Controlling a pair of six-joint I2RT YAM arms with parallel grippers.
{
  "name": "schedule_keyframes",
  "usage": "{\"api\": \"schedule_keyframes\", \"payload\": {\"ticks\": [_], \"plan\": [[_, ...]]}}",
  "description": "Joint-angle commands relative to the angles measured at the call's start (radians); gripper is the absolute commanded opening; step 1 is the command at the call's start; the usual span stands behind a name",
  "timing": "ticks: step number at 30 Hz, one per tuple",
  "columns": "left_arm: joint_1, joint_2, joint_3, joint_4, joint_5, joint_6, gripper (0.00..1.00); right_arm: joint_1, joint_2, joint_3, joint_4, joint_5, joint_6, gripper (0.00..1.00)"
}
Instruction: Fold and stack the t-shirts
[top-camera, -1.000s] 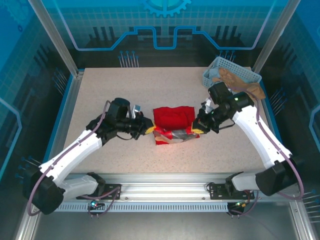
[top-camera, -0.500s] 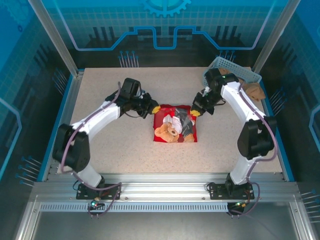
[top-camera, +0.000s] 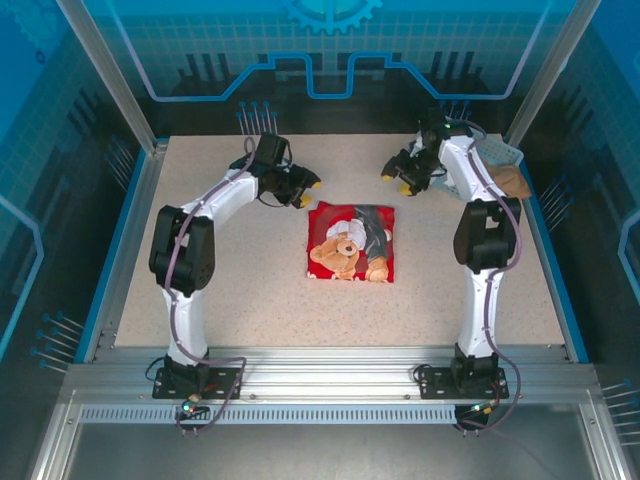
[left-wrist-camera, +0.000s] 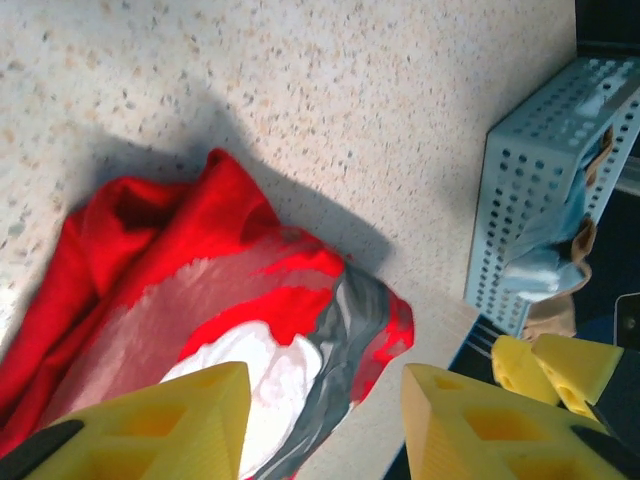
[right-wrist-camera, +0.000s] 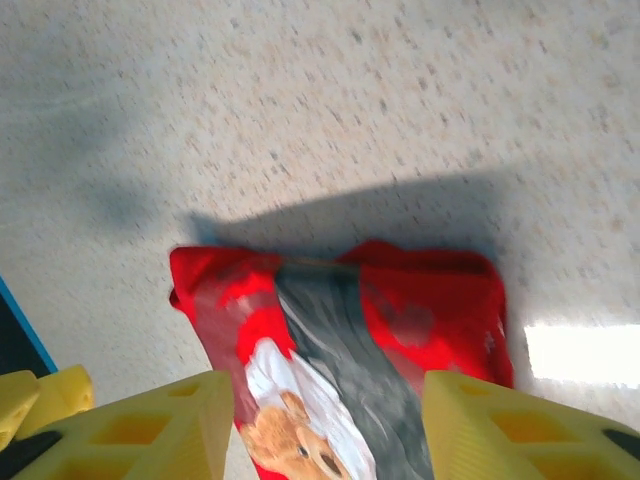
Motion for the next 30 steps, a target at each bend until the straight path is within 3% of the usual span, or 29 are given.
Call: {"api": "schedule_keyframes", "payload": {"ticks": [1,4,7,12,17,21,25,30], "plan": [[-0.091,-0.114,-0.126,0.03,-0.02,-0.023,0.41,0.02,-0.167,-0.245,0.036,0.02,-0.039,0.46],[-0.13,-0.1,-0.183,0.067,-0.023,-0.06,0.41,0.021,-0.244,-0.448,0.129,0.009,-0.021,0.42],[-0.12,-0.078,-0.177,0.047,-0.067,-0.032,0.45,0.022,-0.246,-0.522,0.183,0.008,-0.043,0.43],[-0.068,0.033,-0.015,-0.141,-0.124,0.167,0.48,0.024,-0.167,-0.515,0.227,0.003,-0.099,0.44],[-0.049,0.091,0.016,-0.142,-0.088,0.211,0.47,0.035,-0.06,-0.435,0.207,-0.011,-0.128,0.38],[-0.066,0.131,0.007,-0.137,-0.09,0.197,0.42,0.066,-0.001,-0.391,0.184,0.002,-0.119,0.29],[-0.051,0.151,-0.041,-0.112,-0.144,0.186,0.31,0.102,0.039,-0.372,0.19,0.001,-0.099,0.23],[0.006,0.166,-0.067,-0.172,-0.21,0.216,0.21,0.156,0.083,-0.316,0.181,-0.005,-0.067,0.22]]}}
